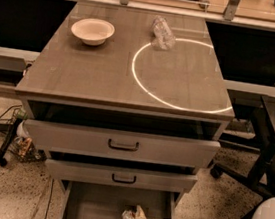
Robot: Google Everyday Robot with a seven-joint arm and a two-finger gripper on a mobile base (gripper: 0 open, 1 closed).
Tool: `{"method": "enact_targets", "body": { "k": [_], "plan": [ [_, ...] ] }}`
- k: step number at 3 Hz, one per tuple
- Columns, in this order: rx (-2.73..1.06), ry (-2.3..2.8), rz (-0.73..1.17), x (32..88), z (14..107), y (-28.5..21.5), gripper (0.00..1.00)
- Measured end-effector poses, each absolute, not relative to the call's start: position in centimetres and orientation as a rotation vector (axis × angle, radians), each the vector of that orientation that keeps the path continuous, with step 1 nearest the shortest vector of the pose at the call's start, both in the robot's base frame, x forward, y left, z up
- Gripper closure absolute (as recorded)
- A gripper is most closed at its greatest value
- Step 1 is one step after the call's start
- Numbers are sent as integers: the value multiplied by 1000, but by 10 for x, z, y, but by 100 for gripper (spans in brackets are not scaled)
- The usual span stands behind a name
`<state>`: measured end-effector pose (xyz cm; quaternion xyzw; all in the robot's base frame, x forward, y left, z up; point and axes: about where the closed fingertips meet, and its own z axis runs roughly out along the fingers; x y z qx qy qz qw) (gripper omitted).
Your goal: Pick 7up can from bottom drawer and place on counter
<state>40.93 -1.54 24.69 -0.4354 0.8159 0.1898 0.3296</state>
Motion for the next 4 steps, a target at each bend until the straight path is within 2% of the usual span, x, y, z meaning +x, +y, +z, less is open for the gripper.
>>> {"method": "enact_targets", "body": {
  "k": [1,4],
  "plan": [
    [-1111,2131,439,421,223,-9,0],
    [-1075,2245,263,464,142,-31,0]
  ]
}}
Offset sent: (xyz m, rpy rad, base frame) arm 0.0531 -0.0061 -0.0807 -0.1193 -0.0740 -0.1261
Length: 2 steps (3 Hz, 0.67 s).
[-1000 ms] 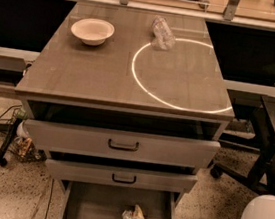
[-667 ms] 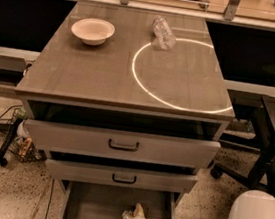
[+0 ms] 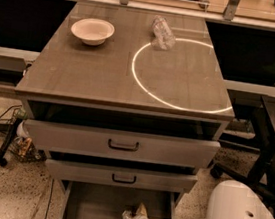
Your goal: Pick 7up can from bottom drawer and place on counter
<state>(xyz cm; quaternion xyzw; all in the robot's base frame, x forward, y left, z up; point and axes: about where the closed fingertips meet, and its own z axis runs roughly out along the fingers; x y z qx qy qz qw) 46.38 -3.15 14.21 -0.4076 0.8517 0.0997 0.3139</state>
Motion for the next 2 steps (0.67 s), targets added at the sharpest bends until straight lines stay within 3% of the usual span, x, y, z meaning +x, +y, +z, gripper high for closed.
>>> {"method": "enact_targets", "body": {
  "k": [1,2],
  "plan": [
    [-1075,2287,227,468,125,-45,16],
    [-1073,2302,206,470,119,-53,39]
  ]
}}
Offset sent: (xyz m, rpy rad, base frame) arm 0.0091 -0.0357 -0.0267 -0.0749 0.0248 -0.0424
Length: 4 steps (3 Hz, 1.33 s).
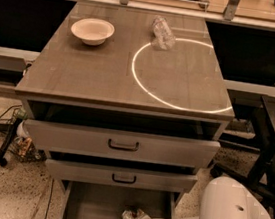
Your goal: Pick 7up can from bottom drawer and place on counter
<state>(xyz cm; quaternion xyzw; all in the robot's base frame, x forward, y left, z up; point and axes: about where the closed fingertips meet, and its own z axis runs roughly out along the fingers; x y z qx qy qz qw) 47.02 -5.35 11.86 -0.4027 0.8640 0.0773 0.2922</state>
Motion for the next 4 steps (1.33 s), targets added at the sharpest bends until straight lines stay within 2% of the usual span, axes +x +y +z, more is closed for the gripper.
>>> {"method": "enact_targets", "body": {
  "k": [2,3,4],
  "plan": [
    [-1065,2271,200,468,133,-61,85],
    [-1073,2219,216,465,162,-63,100],
    [-1096,2204,229,456,195,-78,100]
  ]
}}
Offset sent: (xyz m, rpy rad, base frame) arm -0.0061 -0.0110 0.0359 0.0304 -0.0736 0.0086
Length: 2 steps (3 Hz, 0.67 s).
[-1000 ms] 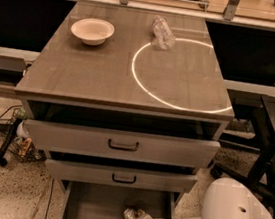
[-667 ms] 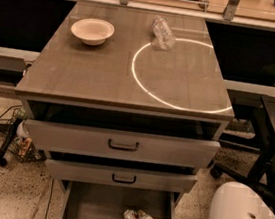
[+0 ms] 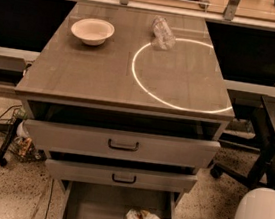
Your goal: Pick 7up can from bottom drawer and place on counter
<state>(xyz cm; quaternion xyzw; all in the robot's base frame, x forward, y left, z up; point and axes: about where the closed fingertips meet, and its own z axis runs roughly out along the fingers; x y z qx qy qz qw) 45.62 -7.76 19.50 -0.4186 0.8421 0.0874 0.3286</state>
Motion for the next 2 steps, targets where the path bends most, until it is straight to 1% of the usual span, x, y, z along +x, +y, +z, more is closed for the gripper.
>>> {"method": "enact_targets", "body": {
  "k": [1,2],
  "plan": [
    [-1155,2188,171,463,247,-109,100],
    [-1206,2158,41,484,321,-157,100]
  ]
}}
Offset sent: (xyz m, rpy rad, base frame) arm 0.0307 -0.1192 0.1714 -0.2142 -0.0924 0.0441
